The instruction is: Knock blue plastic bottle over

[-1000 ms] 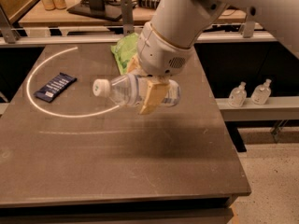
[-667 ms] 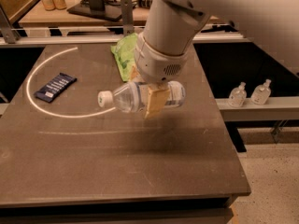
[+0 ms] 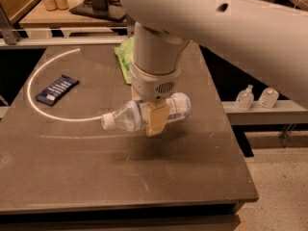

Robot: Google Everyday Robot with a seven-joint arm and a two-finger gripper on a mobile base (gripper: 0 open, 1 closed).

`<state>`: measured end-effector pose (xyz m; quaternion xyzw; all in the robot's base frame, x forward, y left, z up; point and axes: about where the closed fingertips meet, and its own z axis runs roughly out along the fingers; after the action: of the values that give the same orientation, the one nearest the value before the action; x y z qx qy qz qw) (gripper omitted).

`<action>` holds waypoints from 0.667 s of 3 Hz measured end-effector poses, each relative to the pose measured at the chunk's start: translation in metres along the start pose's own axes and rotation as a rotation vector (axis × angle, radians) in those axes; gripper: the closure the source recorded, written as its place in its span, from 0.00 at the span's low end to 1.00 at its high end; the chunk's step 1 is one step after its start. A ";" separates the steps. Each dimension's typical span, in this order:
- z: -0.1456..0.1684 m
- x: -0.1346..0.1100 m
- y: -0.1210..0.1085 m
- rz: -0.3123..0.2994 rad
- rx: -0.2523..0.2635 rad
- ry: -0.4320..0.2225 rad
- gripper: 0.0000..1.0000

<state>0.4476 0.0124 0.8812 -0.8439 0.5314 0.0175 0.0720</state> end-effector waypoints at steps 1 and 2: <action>0.012 -0.004 0.004 0.008 -0.023 0.030 0.35; 0.018 -0.007 0.007 0.028 -0.023 0.028 0.12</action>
Offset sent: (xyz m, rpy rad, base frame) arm -0.0117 0.0071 -0.0293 -0.0324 0.0325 -0.0524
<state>0.4396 0.0181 0.8632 -0.8373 0.5438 0.0126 0.0548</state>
